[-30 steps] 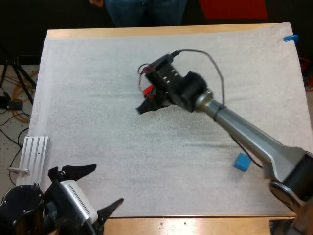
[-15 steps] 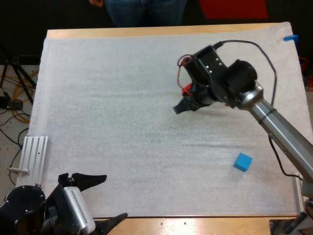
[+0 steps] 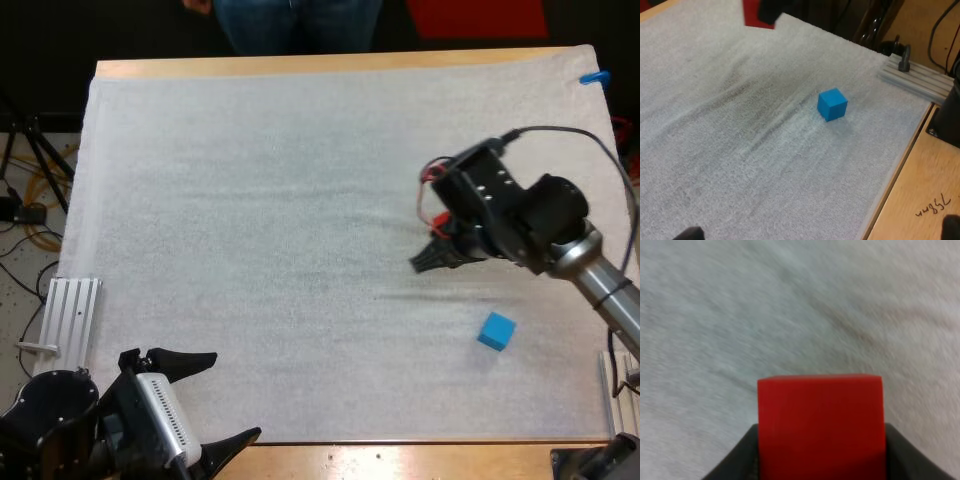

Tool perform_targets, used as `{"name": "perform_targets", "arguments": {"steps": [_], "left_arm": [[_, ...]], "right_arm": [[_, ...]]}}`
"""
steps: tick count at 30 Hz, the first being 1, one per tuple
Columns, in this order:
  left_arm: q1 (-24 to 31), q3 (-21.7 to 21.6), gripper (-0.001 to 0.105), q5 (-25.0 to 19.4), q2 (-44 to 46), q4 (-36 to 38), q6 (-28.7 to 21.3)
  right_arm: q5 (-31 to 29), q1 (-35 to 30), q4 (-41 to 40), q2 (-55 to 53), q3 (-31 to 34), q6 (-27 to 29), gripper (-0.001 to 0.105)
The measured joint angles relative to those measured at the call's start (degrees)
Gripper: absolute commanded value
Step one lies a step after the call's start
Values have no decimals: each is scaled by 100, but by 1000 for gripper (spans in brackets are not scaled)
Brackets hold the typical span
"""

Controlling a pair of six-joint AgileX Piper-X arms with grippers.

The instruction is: Stack red cube on blue cube

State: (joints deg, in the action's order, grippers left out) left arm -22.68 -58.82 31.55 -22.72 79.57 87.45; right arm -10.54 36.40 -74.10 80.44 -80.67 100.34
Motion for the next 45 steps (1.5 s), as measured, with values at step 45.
{"name": "perform_targets", "arguments": {"steps": [45], "left_arm": [[0,-5,87,-41,0,0,-56]], "right_arm": [[357,-540,1745,-2738,4333,-1167,12]]}}
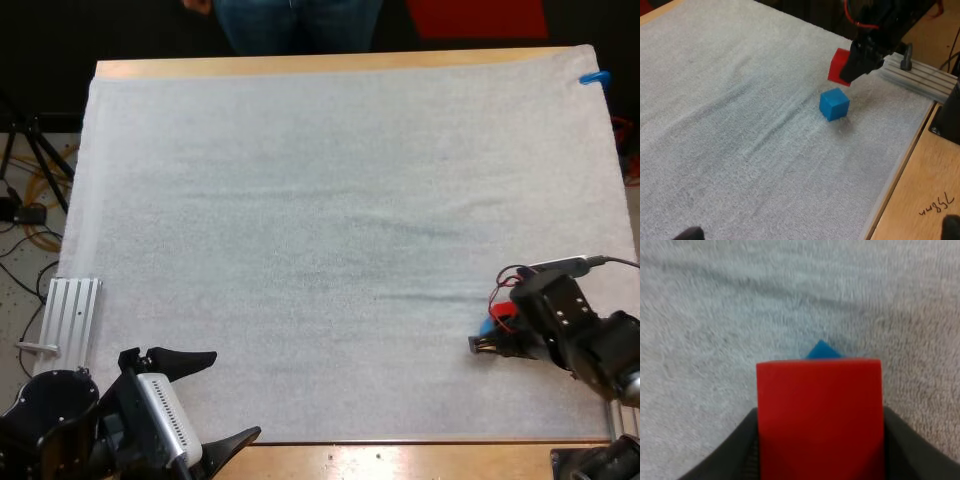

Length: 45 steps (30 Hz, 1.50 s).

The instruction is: Stack red cube on blue cube

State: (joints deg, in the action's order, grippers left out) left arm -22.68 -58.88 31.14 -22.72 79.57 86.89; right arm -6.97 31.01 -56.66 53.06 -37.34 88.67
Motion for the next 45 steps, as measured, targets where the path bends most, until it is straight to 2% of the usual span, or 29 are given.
{"name": "perform_targets", "arguments": {"steps": [11,20,31,36,45], "left_arm": [[0,0,87,0,0,0,-6],[0,0,87,0,0,0,-27],[0,0,87,0,0,0,-27],[0,0,87,0,0,0,-27],[0,0,87,0,0,0,-27]], "right_arm": [[-22,0,205,508,-1,-5,12],[-58,0,439,512,328,-128,12],[-58,0,659,512,375,-128,12],[-58,0,659,512,483,-380,12],[-102,0,673,512,495,-433,14]]}}
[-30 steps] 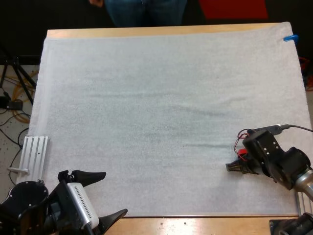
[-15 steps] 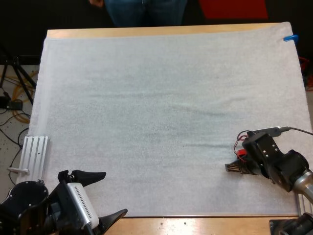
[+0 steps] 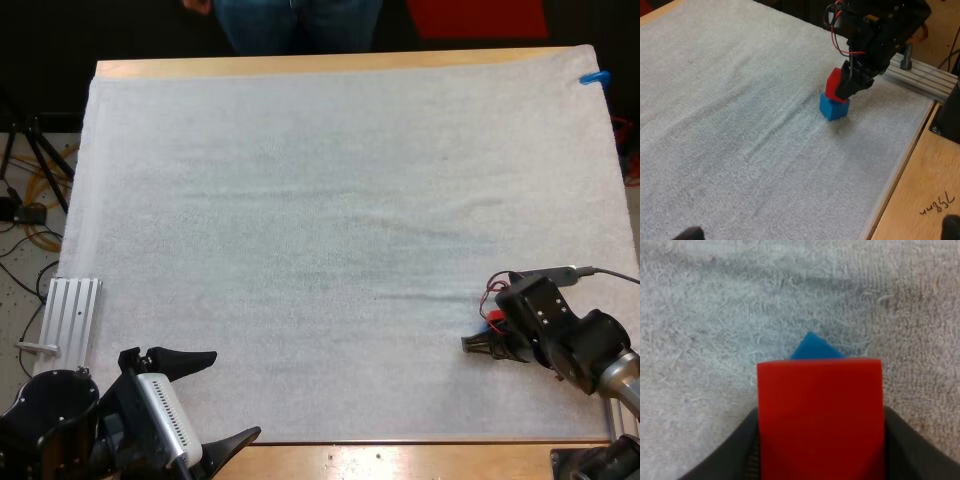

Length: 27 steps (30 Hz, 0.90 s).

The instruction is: Stack red cube on blue cube

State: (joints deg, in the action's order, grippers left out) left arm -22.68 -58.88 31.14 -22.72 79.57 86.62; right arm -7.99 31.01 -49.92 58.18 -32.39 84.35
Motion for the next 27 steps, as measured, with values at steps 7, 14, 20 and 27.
{"name": "perform_targets", "arguments": {"steps": [7,14,20,27], "left_arm": [[0,0,87,0,0,0,0],[0,0,87,0,0,0,0],[0,0,87,0,0,0,0],[0,0,87,53,0,0,0]], "right_arm": [[-106,0,0,0,0,1,54],[-126,0,65,0,0,1,61],[-126,0,192,0,-56,1,61],[-261,0,-262,6,-799,42,61]]}}
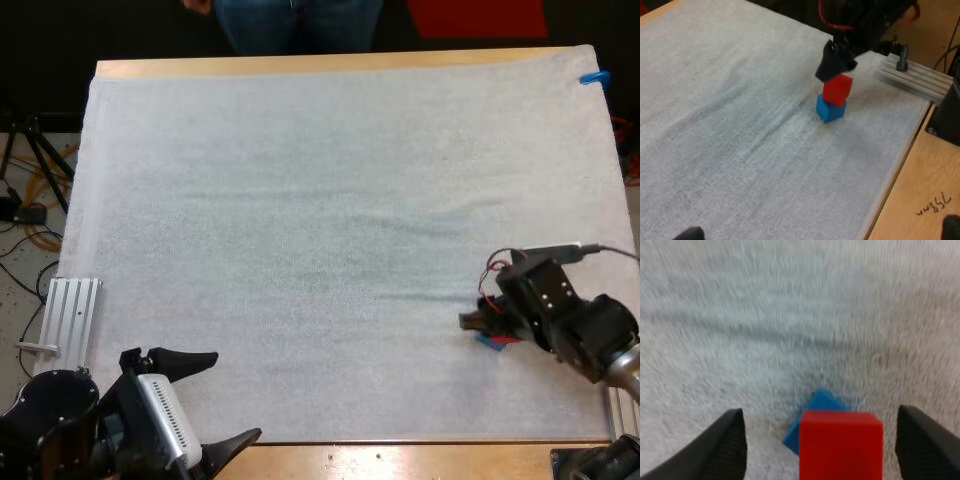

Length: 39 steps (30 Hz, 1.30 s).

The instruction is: Stack red cube on blue cube

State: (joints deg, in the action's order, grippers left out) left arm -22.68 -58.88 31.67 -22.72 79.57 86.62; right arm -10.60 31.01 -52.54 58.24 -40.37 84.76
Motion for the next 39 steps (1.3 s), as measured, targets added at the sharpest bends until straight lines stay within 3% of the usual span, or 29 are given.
{"name": "perform_targets", "arguments": {"steps": [5,8,12,19,30,39], "left_arm": [[0,0,87,-23,0,-92,0],[0,0,87,-297,-57,-380,17],[0,0,87,-830,-519,-817,85],[114,0,87,-1004,-1513,-1510,184],[1807,0,87,-1004,-2063,-2308,293],[2104,0,87,-1015,-1938,-2320,293]], "right_arm": [[-271,0,-517,0,-578,147,61],[-293,0,-642,9,-888,344,61],[-293,0,-528,9,-1230,572,61],[-121,-177,-60,14,-1362,782,61],[767,-2119,-46,14,-1362,1597,61],[907,-2988,-188,-294,-1362,1723,61]]}}
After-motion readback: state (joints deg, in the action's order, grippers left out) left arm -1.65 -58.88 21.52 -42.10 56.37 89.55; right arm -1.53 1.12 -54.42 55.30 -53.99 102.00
